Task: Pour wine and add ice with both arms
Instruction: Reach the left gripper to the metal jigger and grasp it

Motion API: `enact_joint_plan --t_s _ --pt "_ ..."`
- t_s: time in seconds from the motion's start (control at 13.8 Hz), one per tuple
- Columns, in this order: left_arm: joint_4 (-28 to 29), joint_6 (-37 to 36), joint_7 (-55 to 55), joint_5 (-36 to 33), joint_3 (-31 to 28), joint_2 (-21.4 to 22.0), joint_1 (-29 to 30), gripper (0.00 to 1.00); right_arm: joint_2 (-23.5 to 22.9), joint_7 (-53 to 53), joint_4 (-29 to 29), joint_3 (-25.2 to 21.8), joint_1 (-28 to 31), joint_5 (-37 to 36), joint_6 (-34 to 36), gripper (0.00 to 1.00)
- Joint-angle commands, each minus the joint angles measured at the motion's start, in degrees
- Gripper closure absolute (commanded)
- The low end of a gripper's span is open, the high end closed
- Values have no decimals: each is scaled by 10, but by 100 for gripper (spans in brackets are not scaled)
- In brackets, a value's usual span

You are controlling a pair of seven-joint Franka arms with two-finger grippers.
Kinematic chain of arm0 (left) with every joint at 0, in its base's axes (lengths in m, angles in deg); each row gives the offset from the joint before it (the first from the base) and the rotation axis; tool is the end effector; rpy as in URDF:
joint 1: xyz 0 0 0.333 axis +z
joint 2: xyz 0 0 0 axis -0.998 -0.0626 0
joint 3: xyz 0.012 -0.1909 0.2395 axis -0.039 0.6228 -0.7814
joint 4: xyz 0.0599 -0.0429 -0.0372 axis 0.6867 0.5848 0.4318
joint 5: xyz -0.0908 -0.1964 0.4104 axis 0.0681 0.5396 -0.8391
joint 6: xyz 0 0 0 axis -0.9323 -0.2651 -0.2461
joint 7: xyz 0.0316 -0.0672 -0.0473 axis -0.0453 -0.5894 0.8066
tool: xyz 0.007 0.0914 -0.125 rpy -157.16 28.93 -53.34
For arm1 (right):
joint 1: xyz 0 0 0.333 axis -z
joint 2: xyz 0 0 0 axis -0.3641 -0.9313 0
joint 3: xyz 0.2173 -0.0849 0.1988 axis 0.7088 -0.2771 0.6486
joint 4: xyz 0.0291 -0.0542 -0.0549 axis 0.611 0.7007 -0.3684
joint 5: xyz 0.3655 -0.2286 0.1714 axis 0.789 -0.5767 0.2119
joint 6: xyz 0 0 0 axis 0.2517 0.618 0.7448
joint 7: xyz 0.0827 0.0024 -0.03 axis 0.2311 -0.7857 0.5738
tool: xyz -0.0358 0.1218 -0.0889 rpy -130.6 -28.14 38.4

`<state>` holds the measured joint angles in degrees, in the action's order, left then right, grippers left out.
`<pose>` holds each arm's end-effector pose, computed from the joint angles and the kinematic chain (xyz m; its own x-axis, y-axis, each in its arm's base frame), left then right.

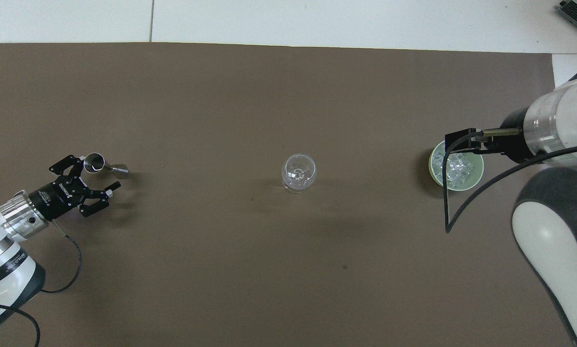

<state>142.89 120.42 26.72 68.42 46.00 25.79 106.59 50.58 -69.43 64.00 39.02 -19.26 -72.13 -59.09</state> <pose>0.5549 0.0753 0.1541 -0.2319 0.2473 -0.9408 0.7962 0.6038 -0.0375 0.6354 0.0889 0.5456 0.9944 -0.0295 0.1014 -0.0288 -0.9996 -0.0082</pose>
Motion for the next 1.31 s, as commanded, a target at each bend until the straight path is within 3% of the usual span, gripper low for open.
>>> enact_joint_plan --t_s 0.0,0.29,0.65,0.73,0.8,0.87,1.24 --pt "12 13 -10 16 -5 8 -9 22 10 8 13 6 9 -3 -4 0" --pt "19 14 -10 21 -5 9 -9 46 10 8 13 6 9 -3 -4 0" --pt "19 13 -10 23 -5 10 -8 65 10 8 13 6 9 -3 -4 0" --pt "19 14 -10 24 -5 9 -8 75 10 8 13 6 9 -3 -4 0" --pt "18 15 -9 27 -5 9 -8 93 10 8 13 6 9 -3 -4 0" --pt "18 18 -9 32 -5 9 -8 100 10 8 13 6 9 -3 -4 0" --pt "7 21 1 48 -5 6 -9 100 10 8 13 6 9 -3 -4 0"
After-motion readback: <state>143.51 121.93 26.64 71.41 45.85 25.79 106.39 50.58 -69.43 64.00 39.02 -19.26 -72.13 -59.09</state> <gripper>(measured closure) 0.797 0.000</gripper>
